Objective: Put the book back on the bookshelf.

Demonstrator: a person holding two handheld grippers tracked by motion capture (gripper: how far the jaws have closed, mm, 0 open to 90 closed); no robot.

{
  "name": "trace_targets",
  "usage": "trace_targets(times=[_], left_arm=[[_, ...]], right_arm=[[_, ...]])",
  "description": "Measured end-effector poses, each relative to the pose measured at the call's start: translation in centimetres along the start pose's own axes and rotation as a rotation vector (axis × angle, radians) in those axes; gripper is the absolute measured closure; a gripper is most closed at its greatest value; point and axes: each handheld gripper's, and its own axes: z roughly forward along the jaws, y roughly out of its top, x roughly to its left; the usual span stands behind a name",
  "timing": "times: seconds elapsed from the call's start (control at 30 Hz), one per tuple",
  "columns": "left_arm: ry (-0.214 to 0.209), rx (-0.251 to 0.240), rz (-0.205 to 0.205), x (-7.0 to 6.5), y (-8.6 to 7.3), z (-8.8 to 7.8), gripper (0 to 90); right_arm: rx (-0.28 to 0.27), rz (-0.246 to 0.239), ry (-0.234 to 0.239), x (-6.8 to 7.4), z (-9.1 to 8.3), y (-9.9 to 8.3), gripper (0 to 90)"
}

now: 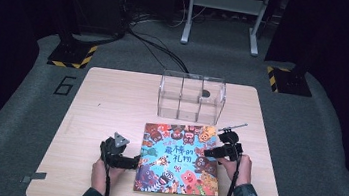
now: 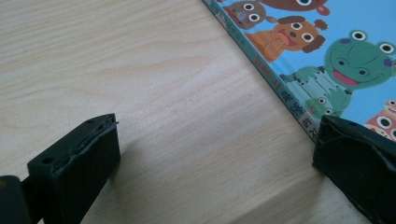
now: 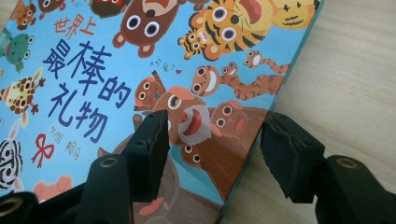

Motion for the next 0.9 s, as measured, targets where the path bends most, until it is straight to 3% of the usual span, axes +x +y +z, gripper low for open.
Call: trace_targets(times=[0.17, 0.27, 0.4, 0.53, 0.6, 0.73, 0.83, 0.9], left_arm=[[-0.001, 0.001, 0.001, 0.0, 0.0, 0.0, 0.4], [-0.001, 0.002, 0.001, 0.0, 0.0, 0.0, 0.4], [-0.006, 0.005, 0.002, 0.0, 0.0, 0.0, 0.5], [-0.006, 0.005, 0.003, 0.1, 0.0, 0.0, 0.5], [-0.007, 0.005, 0.003, 0.1, 0.0, 0.0, 0.5], [-0.011, 0.009, 0.011, 0.1, 0.0, -0.1, 0.5], [-0.014, 0.010, 0.014, 0.1, 0.0, -0.1, 0.5], [-0.016, 0.008, 0.014, 0.2, 0.0, -0.1, 0.5]], right_arm=[[-0.028, -0.021, 0.001, 0.6, -1.3, 0.2, 42.1], [-0.045, -0.069, 0.003, 0.7, -2.0, 0.5, 42.2], [-0.058, -0.090, 0.011, 1.1, -2.9, 0.9, 42.6], [-0.076, -0.079, 0.055, 0.9, -3.4, 1.1, 43.5], [-0.048, -0.019, 0.119, 0.2, -2.5, 1.3, 44.1], [-0.025, -0.008, 0.117, 0.0, -1.2, 1.4, 41.9], [-0.069, -0.009, 0.157, -0.3, -1.2, 1.5, 44.0], [-0.073, -0.007, 0.160, -0.2, -1.3, 1.5, 44.2]])
